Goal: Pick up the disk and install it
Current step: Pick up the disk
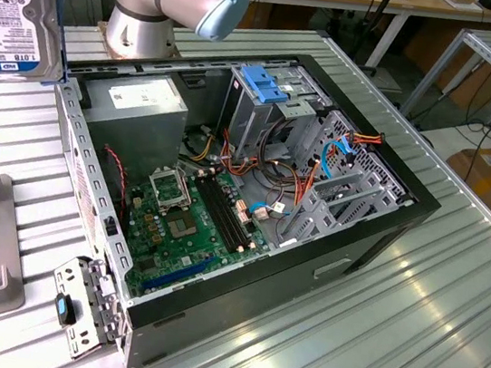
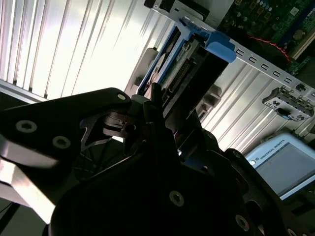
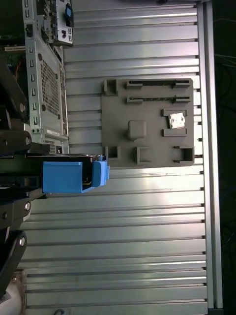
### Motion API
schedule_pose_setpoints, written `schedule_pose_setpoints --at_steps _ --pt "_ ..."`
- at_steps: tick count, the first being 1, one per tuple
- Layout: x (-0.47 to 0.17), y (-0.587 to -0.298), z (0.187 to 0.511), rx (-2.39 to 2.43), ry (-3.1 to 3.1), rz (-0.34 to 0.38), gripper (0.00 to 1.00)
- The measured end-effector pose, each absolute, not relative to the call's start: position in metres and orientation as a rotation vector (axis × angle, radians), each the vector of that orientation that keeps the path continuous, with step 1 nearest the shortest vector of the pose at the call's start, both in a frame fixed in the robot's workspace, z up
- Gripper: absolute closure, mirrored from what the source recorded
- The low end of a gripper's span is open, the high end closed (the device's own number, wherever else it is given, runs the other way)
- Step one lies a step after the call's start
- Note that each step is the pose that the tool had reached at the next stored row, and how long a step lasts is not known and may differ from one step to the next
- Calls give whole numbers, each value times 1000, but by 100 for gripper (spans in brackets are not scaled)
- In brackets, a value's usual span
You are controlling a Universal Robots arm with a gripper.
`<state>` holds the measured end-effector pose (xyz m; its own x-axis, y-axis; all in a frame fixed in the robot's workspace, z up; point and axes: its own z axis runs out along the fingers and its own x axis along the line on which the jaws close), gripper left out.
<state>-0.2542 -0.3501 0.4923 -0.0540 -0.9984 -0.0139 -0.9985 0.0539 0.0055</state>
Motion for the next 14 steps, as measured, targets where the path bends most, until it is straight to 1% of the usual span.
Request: schedule_pose_setpoints --at_steps 6,14 --pt "-236 -350 492 -2156 2276 21 65" --pt "-192 -350 492 -2156 2276 21 65"
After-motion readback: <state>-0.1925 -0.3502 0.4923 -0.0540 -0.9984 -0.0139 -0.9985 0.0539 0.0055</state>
